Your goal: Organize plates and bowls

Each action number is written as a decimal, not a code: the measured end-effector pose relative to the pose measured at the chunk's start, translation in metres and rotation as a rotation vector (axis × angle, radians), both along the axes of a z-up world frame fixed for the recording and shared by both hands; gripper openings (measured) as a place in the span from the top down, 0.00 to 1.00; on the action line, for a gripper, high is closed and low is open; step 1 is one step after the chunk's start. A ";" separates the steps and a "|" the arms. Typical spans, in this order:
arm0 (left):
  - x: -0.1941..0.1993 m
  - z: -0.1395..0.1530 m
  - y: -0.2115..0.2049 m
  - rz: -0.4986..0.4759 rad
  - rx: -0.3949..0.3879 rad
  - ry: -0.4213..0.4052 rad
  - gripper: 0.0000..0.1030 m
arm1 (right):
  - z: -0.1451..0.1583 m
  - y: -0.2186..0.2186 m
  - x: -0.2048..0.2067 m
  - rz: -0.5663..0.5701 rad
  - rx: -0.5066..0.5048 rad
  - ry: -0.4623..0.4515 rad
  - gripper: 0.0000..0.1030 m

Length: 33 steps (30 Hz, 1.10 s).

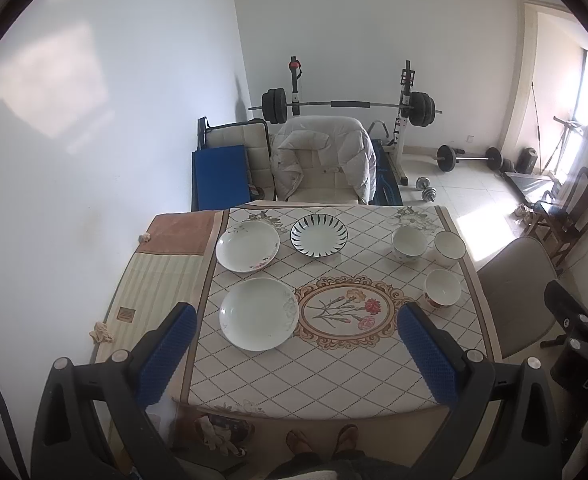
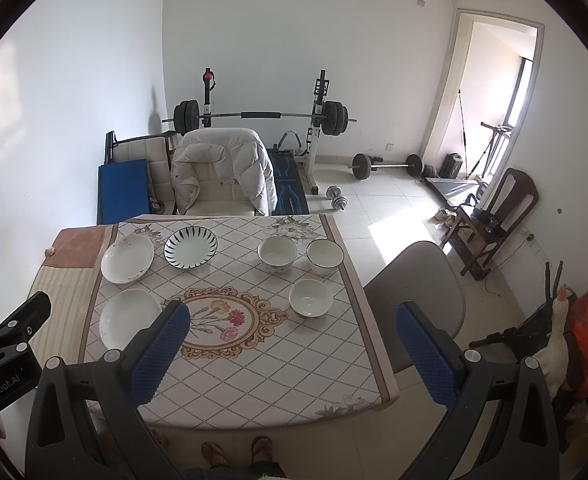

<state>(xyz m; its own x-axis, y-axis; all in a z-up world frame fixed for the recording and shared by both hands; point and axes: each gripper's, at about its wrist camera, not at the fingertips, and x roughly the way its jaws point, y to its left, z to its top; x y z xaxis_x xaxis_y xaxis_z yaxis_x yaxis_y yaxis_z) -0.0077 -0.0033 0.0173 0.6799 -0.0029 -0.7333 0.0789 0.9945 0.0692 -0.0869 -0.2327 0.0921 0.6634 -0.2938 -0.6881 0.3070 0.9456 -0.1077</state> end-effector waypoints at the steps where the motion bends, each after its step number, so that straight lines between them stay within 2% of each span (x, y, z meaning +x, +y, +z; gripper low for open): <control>1: 0.001 0.000 0.000 0.001 0.001 0.000 0.00 | -0.001 0.001 0.000 0.001 -0.001 0.000 0.00; 12: 0.008 -0.006 0.001 0.009 -0.006 0.008 0.00 | -0.003 0.000 0.007 -0.001 0.010 0.007 0.00; 18: 0.033 -0.023 0.018 0.095 -0.005 -0.010 0.00 | -0.026 -0.007 0.031 0.008 0.026 0.018 0.00; 22: 0.061 -0.047 0.039 0.175 0.026 0.002 0.00 | -0.064 -0.017 0.068 0.089 0.141 0.092 0.00; 24: 0.073 -0.064 0.049 0.203 0.064 0.026 0.00 | -0.090 -0.019 0.089 0.134 0.205 0.150 0.00; 27: 0.090 -0.094 0.067 0.229 0.091 0.082 0.00 | -0.134 -0.009 0.123 0.224 0.249 0.244 0.00; 31: 0.118 -0.140 0.102 0.240 -0.026 0.188 0.00 | -0.193 0.029 0.167 0.361 0.257 0.337 0.00; 33: 0.135 -0.166 0.121 0.273 -0.048 0.246 0.03 | -0.222 0.051 0.190 0.419 0.254 0.379 0.00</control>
